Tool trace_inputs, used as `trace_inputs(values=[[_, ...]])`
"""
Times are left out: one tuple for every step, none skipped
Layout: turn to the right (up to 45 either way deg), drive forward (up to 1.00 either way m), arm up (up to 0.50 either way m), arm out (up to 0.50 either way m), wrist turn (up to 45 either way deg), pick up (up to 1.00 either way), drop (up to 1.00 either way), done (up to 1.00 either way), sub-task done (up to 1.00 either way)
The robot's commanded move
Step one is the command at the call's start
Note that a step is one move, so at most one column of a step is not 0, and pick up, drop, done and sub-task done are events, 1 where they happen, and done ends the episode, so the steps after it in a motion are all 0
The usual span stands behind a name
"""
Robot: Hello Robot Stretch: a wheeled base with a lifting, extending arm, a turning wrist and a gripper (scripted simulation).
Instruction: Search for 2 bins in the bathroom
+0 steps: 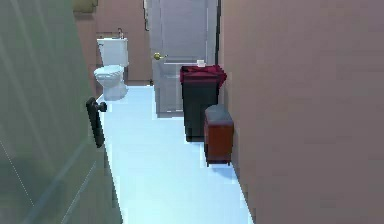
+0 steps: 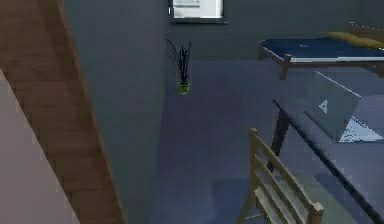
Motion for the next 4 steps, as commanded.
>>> trace_inputs(values=[[0.0,1.00,0.00,0.00,0.0,0.00,0.00,0.00,0.00],[-3.0,0.00,0.00,0.00,0.0,0.00,0.00,0.00,0.00],[0.0,0.35,0.00,0.00,0.0,0.00,0.00,0.00,0.00],[9.0,0.00,0.00,0.00,0.0,0.00,0.00,0.00,0.00]])
